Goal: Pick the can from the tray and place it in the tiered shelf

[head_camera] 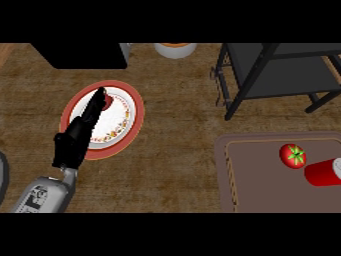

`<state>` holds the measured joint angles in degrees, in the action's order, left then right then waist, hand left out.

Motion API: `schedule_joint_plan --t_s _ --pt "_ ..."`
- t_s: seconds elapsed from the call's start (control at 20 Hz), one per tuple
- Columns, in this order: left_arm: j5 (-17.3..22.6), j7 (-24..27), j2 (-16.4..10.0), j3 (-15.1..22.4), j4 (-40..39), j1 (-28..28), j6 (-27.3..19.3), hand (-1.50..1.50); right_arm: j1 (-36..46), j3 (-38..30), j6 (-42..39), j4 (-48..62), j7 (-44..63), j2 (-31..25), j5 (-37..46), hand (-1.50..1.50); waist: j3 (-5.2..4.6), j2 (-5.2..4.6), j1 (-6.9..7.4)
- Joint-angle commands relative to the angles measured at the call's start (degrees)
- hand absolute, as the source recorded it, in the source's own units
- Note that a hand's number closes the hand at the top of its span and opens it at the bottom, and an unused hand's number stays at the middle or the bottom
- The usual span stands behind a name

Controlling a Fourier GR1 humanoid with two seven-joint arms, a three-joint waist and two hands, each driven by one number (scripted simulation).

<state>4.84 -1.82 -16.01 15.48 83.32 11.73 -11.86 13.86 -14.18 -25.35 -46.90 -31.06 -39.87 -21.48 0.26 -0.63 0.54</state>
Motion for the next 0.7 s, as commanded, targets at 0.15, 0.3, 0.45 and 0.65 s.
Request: schedule_joint_plan --t_s 0.15,0.3,0.45,0.65 --pt "0.08 2.11 -0.93 -1.31 -0.76 -0.86 1.78 0.00 -0.09 6.02 -13.74 2.50 -6.78 -10.03 9.52 -1.50 -0.17 0.35 0.24" --pt "0.08 -1.76 -0.32 -1.16 1.66 0.05 1.61 0.00 3.59 8.37 -10.28 -1.71 -3.23 -10.00 12.18 -1.50 -0.23 0.62 0.20" --pt "-3.42 -1.10 3.79 1.57 -0.72 -0.92 -1.76 0.00 4.58 8.10 -13.70 -4.49 1.47 -13.90 11.31 -1.50 -0.28 0.69 -0.37" --pt "-0.19 1.22 0.73 -3.15 -2.13 0.31 1.64 0.00 1.38 12.26 -13.33 -12.89 1.76 -18.39 17.14 -1.50 -0.34 0.87 -1.04"
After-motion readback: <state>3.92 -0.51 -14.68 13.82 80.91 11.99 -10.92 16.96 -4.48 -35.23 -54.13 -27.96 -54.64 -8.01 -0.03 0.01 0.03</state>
